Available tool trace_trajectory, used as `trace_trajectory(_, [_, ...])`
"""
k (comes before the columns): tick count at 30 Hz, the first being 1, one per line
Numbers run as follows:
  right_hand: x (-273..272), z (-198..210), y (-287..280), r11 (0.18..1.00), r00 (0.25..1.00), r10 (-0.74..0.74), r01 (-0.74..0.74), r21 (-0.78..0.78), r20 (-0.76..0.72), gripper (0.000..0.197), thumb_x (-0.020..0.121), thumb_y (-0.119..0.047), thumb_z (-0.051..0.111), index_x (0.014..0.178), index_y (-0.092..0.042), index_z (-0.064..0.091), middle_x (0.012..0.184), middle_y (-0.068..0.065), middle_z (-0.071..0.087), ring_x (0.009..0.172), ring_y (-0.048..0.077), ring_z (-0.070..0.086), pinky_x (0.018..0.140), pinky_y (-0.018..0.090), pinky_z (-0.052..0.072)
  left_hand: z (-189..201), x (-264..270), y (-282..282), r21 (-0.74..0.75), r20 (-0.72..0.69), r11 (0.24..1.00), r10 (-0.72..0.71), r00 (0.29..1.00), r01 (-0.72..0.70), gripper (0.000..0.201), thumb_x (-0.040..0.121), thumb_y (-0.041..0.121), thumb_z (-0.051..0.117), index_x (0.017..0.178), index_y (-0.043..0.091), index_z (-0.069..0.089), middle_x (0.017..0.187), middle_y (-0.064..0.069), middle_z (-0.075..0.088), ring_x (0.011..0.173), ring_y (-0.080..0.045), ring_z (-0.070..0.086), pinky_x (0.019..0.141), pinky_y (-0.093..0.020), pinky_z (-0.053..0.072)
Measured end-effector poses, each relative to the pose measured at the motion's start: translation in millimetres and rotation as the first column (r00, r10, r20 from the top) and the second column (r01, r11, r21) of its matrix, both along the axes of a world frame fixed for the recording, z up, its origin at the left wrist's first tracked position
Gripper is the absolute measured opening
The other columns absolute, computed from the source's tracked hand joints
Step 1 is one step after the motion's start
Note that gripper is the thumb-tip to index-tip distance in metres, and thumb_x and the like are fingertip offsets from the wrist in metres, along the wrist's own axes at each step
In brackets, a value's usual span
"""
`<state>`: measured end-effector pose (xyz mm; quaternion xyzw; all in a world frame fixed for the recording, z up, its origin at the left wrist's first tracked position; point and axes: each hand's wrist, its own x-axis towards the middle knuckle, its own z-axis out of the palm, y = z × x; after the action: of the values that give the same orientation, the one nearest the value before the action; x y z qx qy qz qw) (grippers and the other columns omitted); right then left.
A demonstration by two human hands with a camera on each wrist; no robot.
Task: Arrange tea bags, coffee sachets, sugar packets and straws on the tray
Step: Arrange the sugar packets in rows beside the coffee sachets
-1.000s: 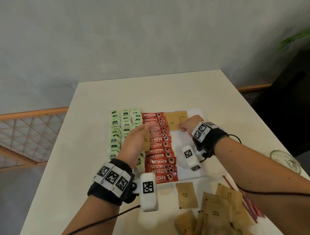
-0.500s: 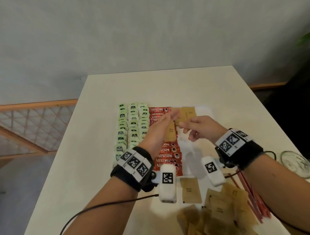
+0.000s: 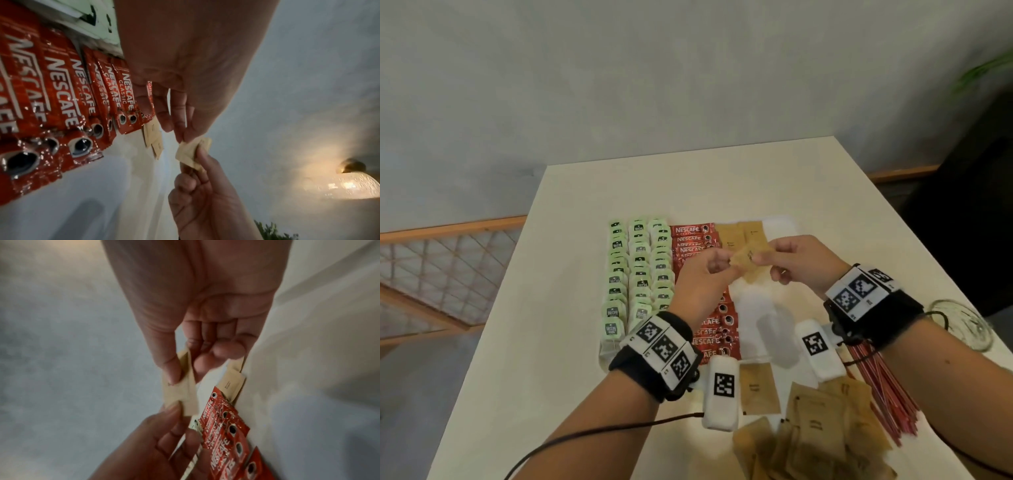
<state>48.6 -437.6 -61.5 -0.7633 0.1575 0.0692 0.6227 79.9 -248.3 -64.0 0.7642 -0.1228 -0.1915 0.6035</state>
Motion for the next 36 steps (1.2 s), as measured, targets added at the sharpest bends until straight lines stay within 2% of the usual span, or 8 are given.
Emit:
trace_trajectory(5, [21.0,-10.4,-18.0,0.984,0.984,-0.166,0.169,-0.055,0.057,0.014,0.088,-0.021,0.070,0.084,-0.008,0.073,0.052,0.005,0.047,0.049,0.017,0.039,0.047,0.024,0.035,0.6,28.5,-12.6,0.407,0.218,0.910,-0.184,0.958,0.082,0.017,0.088,0.024,0.068,0.106,0.022,0.066,0.095,0.008,0.069,0.088,-0.007,0.064,0.082,-0.031,0.054])
trace_trajectory(9, [41.8,-26.3,-41.9,0.942,0.966,-0.260,0.255,-0.217,0.003,0.014,0.088,-0.019,0.070,0.080,-0.008,0.070,0.051,0.003,0.045,0.048,0.019,0.039,0.047,0.026,0.035,3.4,64.6,-24.1,0.699,0.452,0.705,-0.300,0.840,-0.124,0.028,0.084,0.026,0.065,0.112,0.029,0.061,0.107,0.008,0.065,0.104,-0.017,0.058,0.093,-0.036,0.045])
trace_trajectory(12, [53.6,-38.4,-43.9,0.920,0.960,-0.279,0.256,-0.296,-0.038,0.016,0.084,-0.023,0.074,0.075,-0.012,0.068,0.055,0.005,0.054,0.048,0.020,0.046,0.053,0.029,0.042,-1.3,77.6,-37.7,0.815,0.444,0.557,-0.417,0.793,-0.163,0.040,0.084,0.029,0.066,0.123,0.029,0.057,0.121,0.002,0.057,0.118,-0.024,0.046,0.098,-0.040,0.033])
trace_trajectory(15, [64.8,-47.1,-40.6,0.913,0.946,-0.320,0.293,-0.285,-0.052,0.020,0.080,-0.024,0.078,0.070,-0.015,0.064,0.061,0.010,0.061,0.050,0.023,0.052,0.060,0.035,0.049,-7.3,85.1,-50.6,0.867,0.399,0.476,-0.492,0.773,-0.145,0.047,0.084,0.035,0.067,0.128,0.031,0.052,0.128,0.003,0.054,0.123,-0.024,0.042,0.100,-0.041,0.030])
trace_trajectory(19, [73.9,-51.1,-37.5,0.898,0.945,-0.324,0.292,-0.330,-0.044,0.023,0.076,-0.023,0.081,0.067,-0.019,0.060,0.065,0.004,0.062,0.060,0.024,0.056,0.067,0.038,0.053,-9.9,94.3,-60.6,0.894,0.370,0.428,-0.536,0.759,-0.133,0.049,0.082,0.034,0.067,0.129,0.033,0.051,0.128,0.004,0.054,0.124,-0.023,0.042,0.101,-0.042,0.027])
trace_trajectory(23, [78.4,-50.0,-35.6,0.899,0.945,-0.321,0.283,-0.334,-0.062,0.022,0.076,-0.023,0.081,0.074,-0.016,0.061,0.066,0.007,0.063,0.055,0.025,0.057,0.065,0.038,0.056,-15.5,98.9,-61.5,0.923,0.315,0.368,-0.560,0.766,-0.111,0.041,0.080,0.037,0.068,0.120,0.035,0.057,0.122,0.006,0.056,0.120,-0.021,0.044,0.101,-0.043,0.025])
trace_trajectory(31, [82.4,-45.8,-29.4,0.897,0.935,-0.336,0.282,-0.340,-0.111,0.029,0.075,-0.024,0.083,0.092,-0.013,0.062,0.075,0.007,0.065,0.049,0.021,0.056,0.057,0.030,0.052,-17.5,98.4,-59.9,0.933,0.302,0.341,-0.567,0.767,-0.115,0.042,0.081,0.041,0.068,0.120,0.034,0.057,0.124,0.005,0.055,0.122,-0.021,0.044,0.105,-0.045,0.024])
trace_trajectory(36, [74.2,-29.0,-24.4,0.878,0.931,-0.351,0.291,-0.380,-0.097,0.037,0.075,-0.031,0.081,0.099,-0.018,0.056,0.087,0.009,0.068,0.055,0.021,0.060,0.060,0.033,0.054,0.0,88.1,-61.8,0.933,0.306,0.338,-0.569,0.763,-0.123,0.042,0.083,0.040,0.064,0.124,0.032,0.056,0.127,0.001,0.055,0.125,-0.024,0.042,0.107,-0.046,0.023])
